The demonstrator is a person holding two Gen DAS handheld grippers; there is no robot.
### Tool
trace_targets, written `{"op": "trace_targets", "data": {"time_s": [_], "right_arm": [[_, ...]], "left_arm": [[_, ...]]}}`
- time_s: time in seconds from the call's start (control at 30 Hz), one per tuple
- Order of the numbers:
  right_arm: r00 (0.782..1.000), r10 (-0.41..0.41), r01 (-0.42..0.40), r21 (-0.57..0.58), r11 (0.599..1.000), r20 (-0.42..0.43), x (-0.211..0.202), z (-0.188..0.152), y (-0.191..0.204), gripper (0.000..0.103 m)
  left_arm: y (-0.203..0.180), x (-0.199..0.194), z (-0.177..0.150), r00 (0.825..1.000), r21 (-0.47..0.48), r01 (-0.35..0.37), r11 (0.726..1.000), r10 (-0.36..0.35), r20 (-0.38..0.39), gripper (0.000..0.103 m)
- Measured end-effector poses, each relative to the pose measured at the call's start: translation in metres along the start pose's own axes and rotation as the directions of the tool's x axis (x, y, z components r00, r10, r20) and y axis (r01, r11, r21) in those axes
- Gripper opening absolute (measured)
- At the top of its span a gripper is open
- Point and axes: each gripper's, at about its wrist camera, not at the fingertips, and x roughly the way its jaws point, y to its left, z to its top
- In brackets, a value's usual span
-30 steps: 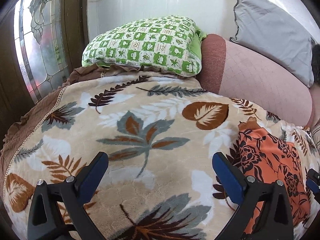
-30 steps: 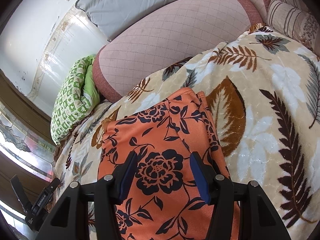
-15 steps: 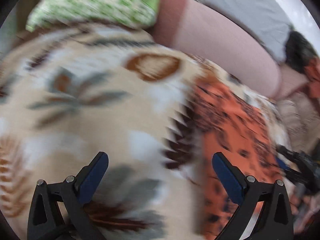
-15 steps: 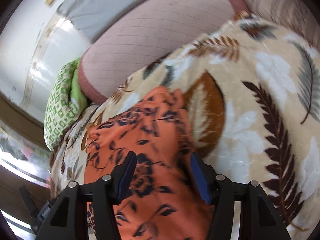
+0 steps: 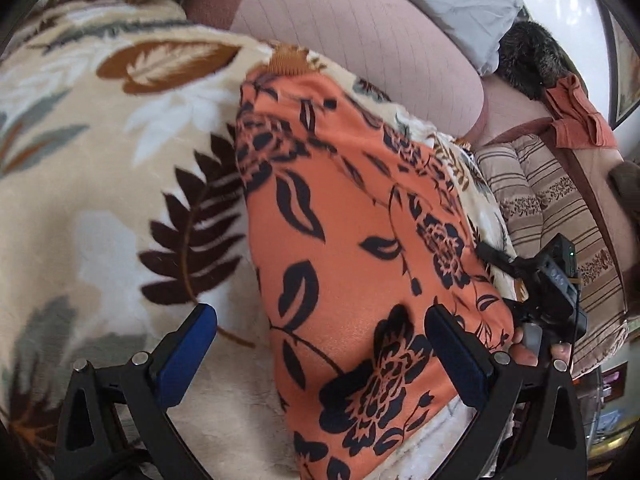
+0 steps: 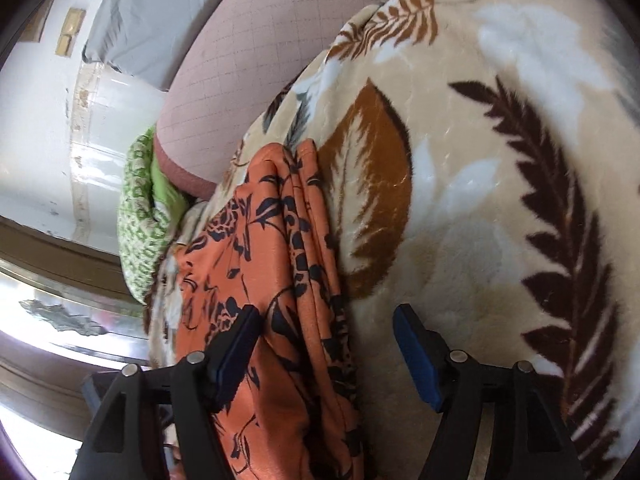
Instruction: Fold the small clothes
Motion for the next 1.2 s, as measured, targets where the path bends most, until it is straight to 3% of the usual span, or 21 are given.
{"op": "trace_targets", "data": {"time_s": [0.27,0.43,0.53,0.7,0.93,1.2], "right_arm": [[0.989,0.133,-0.135,-0.019,0.991,-0.056,0.018,-0.003,0.005,0.08],[0.989,0.12,-0.129,-0.103,0.986,-0.09,0.037,-0.015,0.03,0.081],[0.992,0.092,-0.102,-0.134,0.986,-0.082,0.042,-0.023,0.041,0.08],[0.993,0.095,-0.101,-0.087,0.991,-0.075,0.041,-0.023,0.038,0.062],[0.995,0.081,-0.088,-0.135,0.987,-0.056,0.04,-0.025,0.05,0.053],[0.996,0.074,-0.082,-0.158,0.984,-0.053,0.044,-0.027,0.059,0.051]], "left_arm": [[-0.011,0.01,0.0,0.999,0.022,0.047,0.999,-0.047,0.005,0.103],[-0.02,0.011,-0.004,0.995,0.036,0.097,0.995,-0.097,0.006,0.103],[-0.026,0.008,-0.006,0.998,0.063,0.061,0.996,-0.062,0.02,0.098],[-0.026,0.006,-0.008,1.0,0.082,-0.002,0.997,0.0,0.029,0.084],[-0.03,-0.004,-0.012,0.996,0.134,-0.076,0.988,0.068,0.065,0.067],[-0.032,-0.016,-0.013,0.988,0.163,-0.13,0.978,0.114,0.103,0.065]]}}
